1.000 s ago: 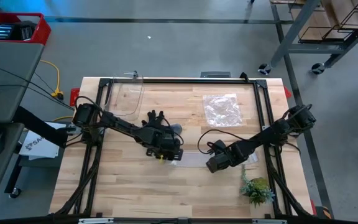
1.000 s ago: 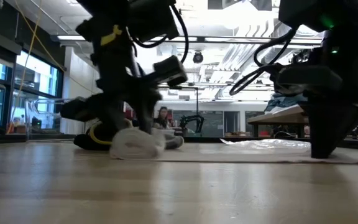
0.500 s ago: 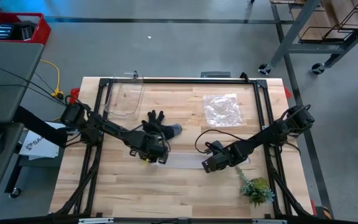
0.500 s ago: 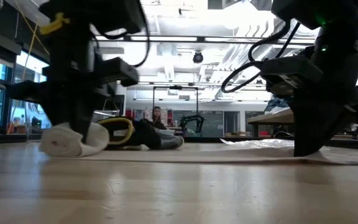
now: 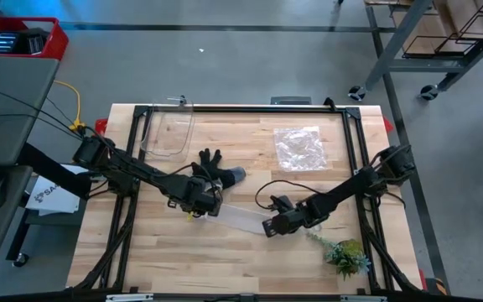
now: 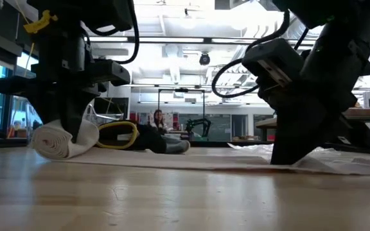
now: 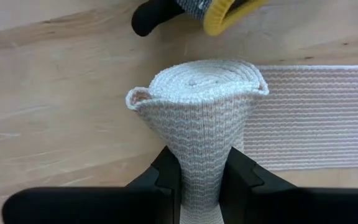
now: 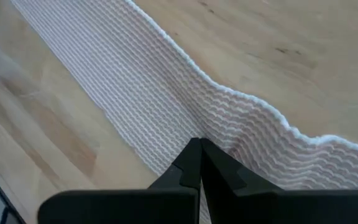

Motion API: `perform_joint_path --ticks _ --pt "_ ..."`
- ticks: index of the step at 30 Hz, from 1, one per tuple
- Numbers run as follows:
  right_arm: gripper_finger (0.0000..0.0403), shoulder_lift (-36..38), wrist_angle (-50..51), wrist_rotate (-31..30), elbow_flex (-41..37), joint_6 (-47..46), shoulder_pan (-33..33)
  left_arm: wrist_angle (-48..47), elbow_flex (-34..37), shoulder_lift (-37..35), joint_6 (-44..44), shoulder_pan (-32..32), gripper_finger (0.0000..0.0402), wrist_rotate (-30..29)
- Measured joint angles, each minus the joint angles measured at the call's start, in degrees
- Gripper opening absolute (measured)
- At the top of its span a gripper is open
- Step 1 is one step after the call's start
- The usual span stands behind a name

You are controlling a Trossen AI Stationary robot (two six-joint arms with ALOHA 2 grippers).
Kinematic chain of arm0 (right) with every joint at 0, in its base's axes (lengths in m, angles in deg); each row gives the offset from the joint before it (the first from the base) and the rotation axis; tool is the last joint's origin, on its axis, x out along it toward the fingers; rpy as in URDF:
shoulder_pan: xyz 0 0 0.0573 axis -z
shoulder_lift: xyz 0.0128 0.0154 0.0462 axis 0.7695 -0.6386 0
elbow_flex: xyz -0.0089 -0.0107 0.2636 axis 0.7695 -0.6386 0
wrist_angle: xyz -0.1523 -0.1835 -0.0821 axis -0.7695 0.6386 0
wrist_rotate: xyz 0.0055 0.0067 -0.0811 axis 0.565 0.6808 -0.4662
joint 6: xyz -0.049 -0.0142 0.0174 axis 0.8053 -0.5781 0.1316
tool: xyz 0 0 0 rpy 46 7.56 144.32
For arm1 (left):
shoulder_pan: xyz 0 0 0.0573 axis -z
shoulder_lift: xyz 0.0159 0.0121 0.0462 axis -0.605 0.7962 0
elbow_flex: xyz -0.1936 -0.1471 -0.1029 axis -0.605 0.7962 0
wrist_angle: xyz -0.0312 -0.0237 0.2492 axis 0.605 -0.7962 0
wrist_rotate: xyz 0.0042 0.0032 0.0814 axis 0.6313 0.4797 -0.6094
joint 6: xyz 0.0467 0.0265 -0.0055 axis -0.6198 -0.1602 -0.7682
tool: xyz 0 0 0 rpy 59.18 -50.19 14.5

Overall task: Roll bandage
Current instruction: Roll the white-brown bandage

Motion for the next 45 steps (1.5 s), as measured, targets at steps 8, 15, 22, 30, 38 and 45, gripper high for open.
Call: perform_joint_path --ticks 8,15,22,30,38,45 --pt "0.0 4.1 2.0 -0.2 -0.2 5.5 2.0 0.4 0.0 0.0 0.0 -0.2 0.0057 0.0" --pt "0.0 8.0 6.9 3.4 -0.2 12.4 3.4 0.8 -0.1 0.0 -0.1 -0.5 0.0056 -0.5" --pt "0.0 6.6 10.7 4.2 -0.2 10.1 2.2 1.1 -0.1 -0.1 -0.1 -0.5 0.0056 -0.6" --pt "0.0 4.5 18.7 5.2 0.3 9.7 1.8 1.3 -0.1 -0.1 -0.1 -0.5 0.0056 -0.6" --pt "0.0 5.6 26.4 7.0 0.2 14.6 1.8 3.2 -0.1 -0.1 1.5 -0.4 0.0056 0.5" --pt "0.0 5.5 26.4 6.9 0.1 15.6 1.8 5.6 -0.2 -0.1 5.5 1.0 0.0056 1.0"
